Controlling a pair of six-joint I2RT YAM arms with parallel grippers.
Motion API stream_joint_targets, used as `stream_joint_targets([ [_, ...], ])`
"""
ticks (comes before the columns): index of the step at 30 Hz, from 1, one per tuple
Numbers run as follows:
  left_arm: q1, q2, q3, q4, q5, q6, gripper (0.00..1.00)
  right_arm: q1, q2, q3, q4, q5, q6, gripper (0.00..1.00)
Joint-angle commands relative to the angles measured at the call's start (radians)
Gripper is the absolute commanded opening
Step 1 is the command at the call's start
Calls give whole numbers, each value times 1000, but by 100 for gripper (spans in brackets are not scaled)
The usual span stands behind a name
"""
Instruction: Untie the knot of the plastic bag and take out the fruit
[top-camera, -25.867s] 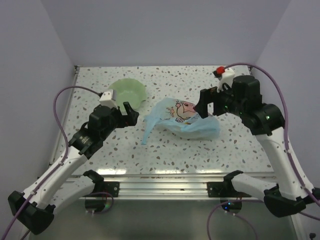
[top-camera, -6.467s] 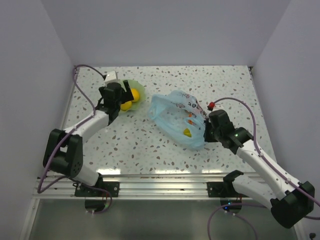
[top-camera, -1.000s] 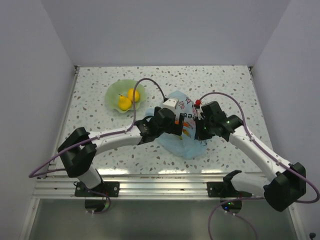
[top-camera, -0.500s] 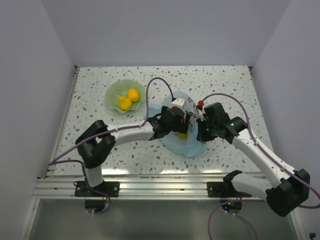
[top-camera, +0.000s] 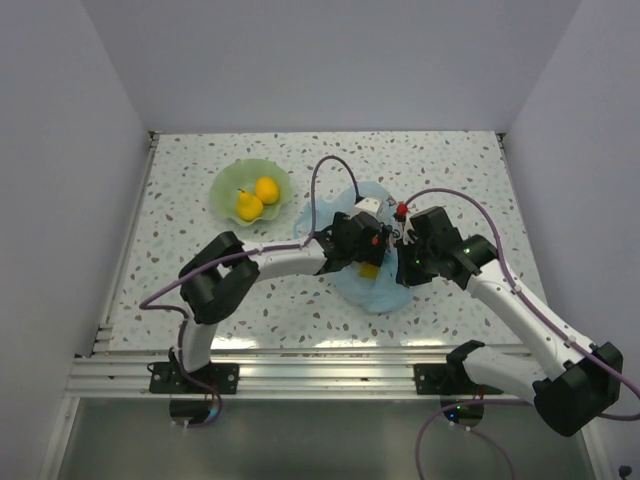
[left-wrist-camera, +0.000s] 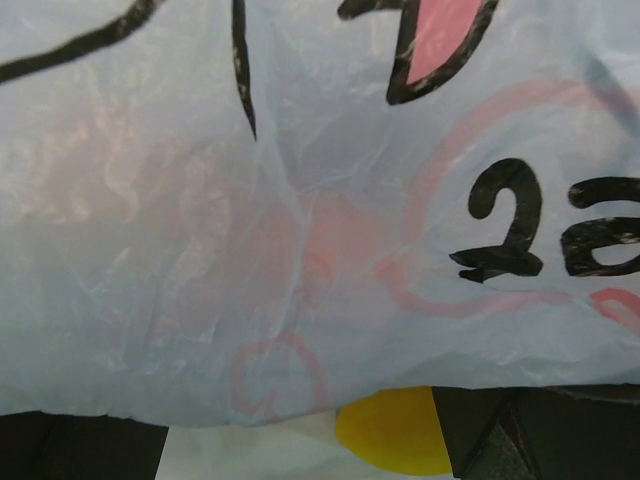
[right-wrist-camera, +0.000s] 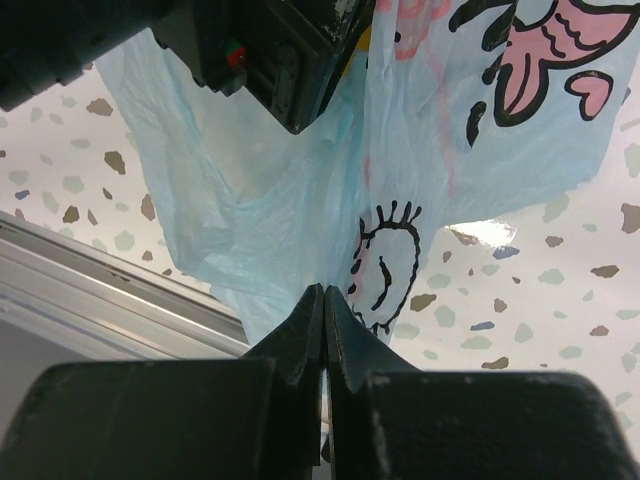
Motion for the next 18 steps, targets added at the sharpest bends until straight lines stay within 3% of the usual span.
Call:
stream_joint_targets([
  [1,10,29,35,16,-23,-3,98,1,-23,8,-5,-21,-8,0],
  [6,13,27,4,45,-37,-20,93,1,-26,-2,4,-7,-1,0],
  [11,17,-14,-46,98,-44,-14,70,1,-30,-4,6,22,4,0],
  [15,17,-72,-115,108,-44,6,43,1,-34,5,6,58,16,0],
  [18,17,-137,-178,114,-17,23,37,0,-35,14,19,72,33,0],
])
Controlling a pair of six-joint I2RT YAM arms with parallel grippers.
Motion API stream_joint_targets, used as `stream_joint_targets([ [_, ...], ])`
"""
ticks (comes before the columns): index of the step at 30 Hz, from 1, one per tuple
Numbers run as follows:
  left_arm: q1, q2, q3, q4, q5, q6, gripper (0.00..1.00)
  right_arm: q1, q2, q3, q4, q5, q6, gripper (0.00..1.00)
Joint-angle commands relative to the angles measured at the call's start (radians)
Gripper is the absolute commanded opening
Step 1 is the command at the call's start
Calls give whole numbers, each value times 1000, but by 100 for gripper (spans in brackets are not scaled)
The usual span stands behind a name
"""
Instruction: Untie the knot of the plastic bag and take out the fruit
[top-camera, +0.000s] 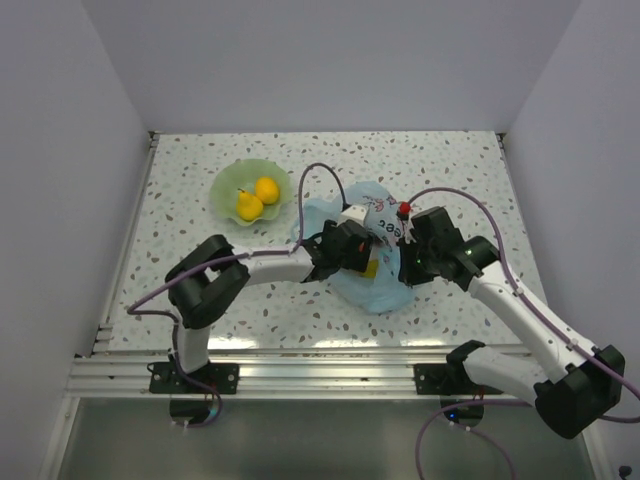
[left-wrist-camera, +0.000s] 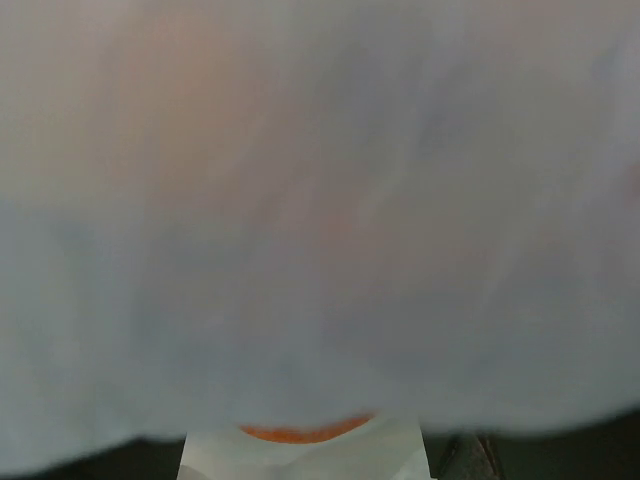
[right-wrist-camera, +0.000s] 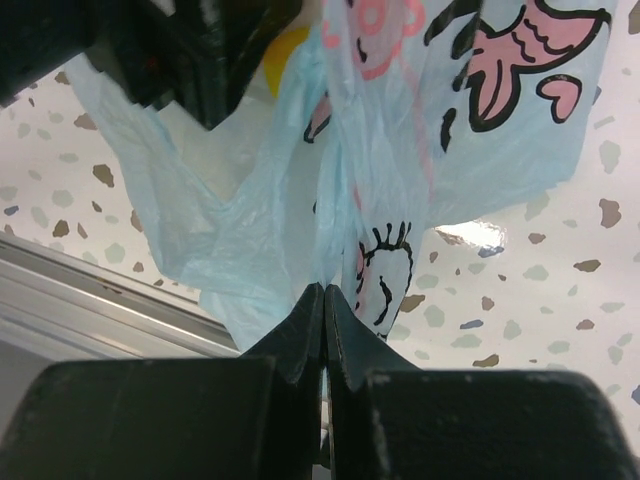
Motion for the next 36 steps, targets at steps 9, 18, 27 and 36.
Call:
stream_joint_targets([
  [9,6,-390,-192,29,186,90,36,1,13,35,39,82,39,0],
  [18,125,-588,-137,-144,244,49,31,1,6,-9,56,86,35,0],
  [27,465,-551,-111,-190,126,42,31,1,-7,-20,67,76,28,0],
  [36,694,-349,90,-140,45,94,34,1,-19,-19,68,67,23,0],
])
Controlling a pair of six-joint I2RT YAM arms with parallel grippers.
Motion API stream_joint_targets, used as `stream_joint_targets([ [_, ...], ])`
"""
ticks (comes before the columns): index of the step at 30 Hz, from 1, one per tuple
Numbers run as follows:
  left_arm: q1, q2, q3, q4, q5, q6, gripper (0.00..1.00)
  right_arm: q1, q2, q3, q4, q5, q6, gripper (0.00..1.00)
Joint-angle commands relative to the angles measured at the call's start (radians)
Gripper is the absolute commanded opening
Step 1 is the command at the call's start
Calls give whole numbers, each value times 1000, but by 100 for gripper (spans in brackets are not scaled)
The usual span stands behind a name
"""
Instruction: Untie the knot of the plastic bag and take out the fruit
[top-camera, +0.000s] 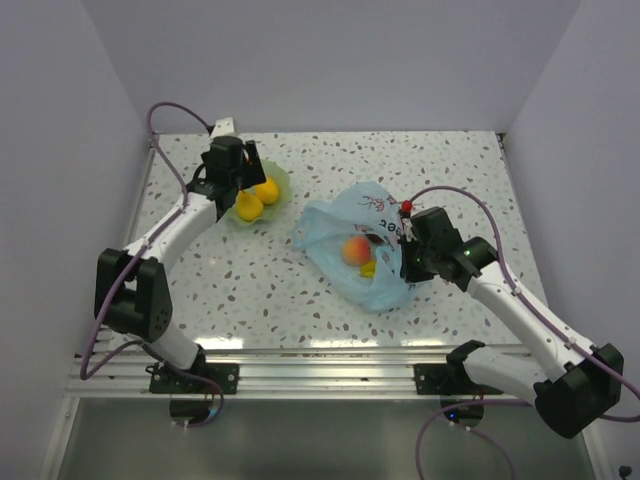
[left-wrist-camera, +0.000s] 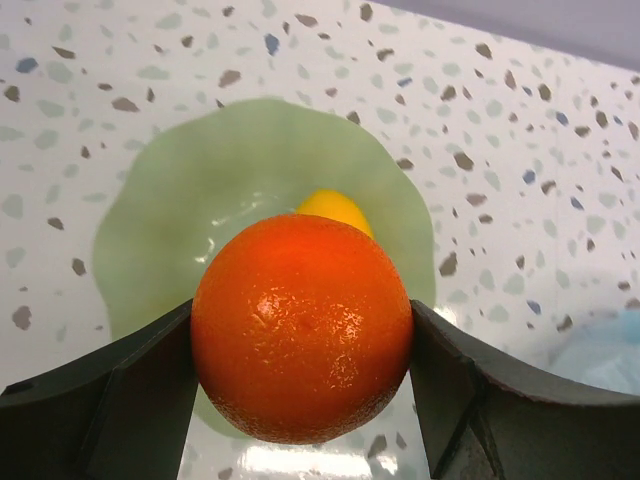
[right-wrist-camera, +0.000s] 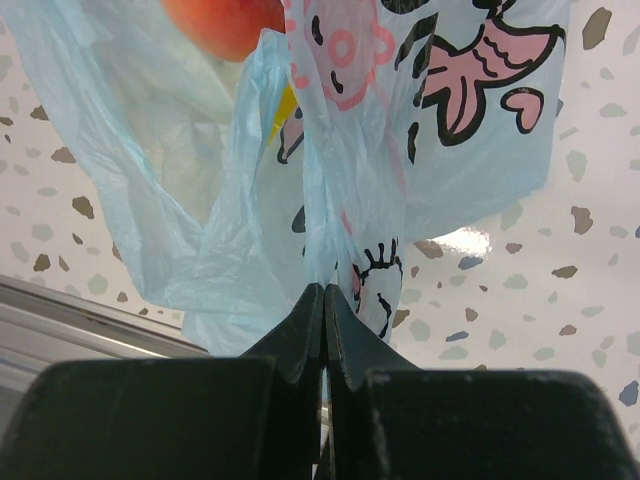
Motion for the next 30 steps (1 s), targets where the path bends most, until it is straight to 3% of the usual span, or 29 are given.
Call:
stream_joint_targets([
  [1,66,84,110,49,-51,32,34,1,-21,-3,25,-4,0,0],
  [10,119,359,295,20,-55,95,45,1,-41,-3,20,-2,0,0],
  [15,122,411,318,20,-60,118,69,3,-41,-8,20,-5,-2,0],
  [20,121,367,286,23,-31,118,96,1,-38,-3,23,-2,-5,0],
  [30,84,137,136,20,41,136,100,1,-36,1,27,1,-14,0],
])
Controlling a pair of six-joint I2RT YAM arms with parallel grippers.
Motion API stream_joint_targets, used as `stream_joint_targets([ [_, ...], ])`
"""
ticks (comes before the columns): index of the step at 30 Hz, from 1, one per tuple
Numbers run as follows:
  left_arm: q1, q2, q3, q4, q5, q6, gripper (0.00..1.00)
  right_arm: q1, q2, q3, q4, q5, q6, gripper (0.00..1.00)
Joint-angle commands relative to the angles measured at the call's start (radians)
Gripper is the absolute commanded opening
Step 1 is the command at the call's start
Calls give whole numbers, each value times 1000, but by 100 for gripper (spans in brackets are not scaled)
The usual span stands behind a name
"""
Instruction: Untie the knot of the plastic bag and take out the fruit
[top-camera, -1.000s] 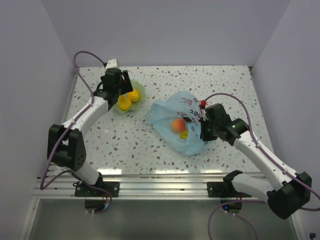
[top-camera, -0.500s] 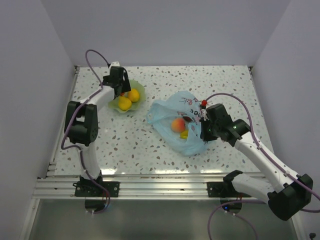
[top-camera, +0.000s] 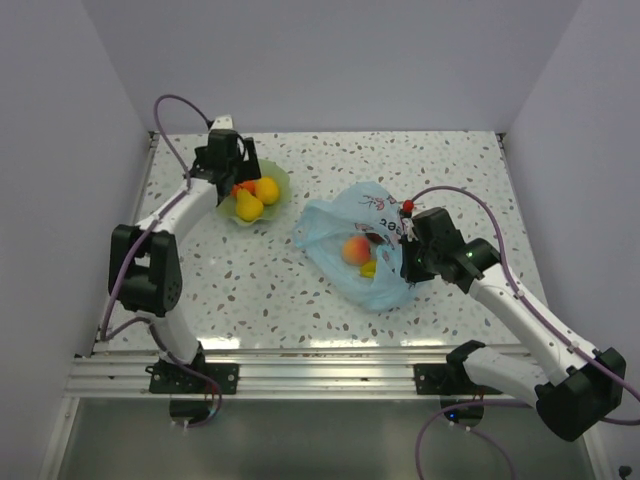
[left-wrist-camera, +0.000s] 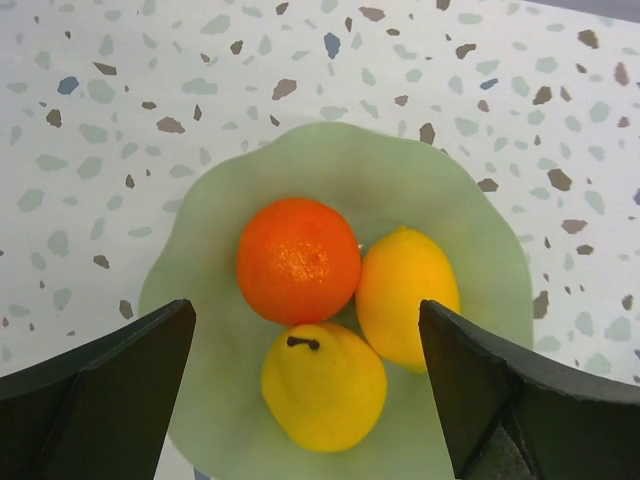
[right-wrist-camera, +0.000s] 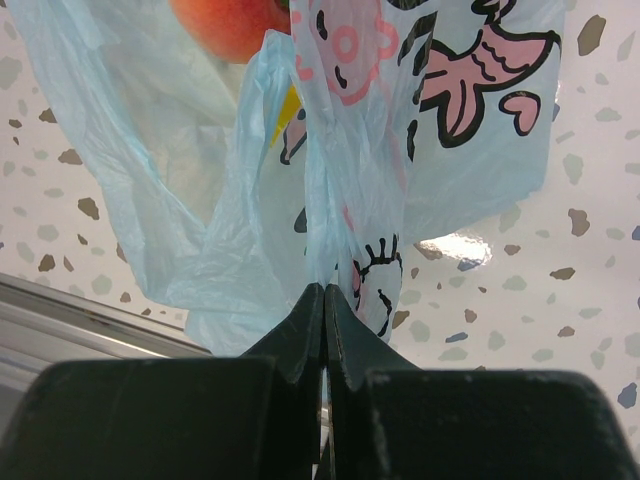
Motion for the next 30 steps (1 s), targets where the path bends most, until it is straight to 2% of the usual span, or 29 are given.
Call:
stream_joint_targets([
  [1,-39,-134,-45,9,45,53,100,1,-15,3,26,3,-9,0],
  [5,-145,-218,-108,-53,56,87,99,3,-25,-2,28,3,-9,0],
  [8,-252,-283,-159,-80,96,57,97,1,-25,-5,28,7,-9,0],
  [14,-493,-367,-260,-22,117,21,96,1,-26,-13,37,5,-7,0],
  [18,-636,-312,-256,2,114,58,96,1,-23,-14,46,-9,-4,0],
  [21,-688,-234,-211,-5,110,58,96,0,-21,-11,49,-13,-4,0],
  [30,-720,-18,-102,27,117,144,97,1,-26,-6,45,-23,-7,0],
])
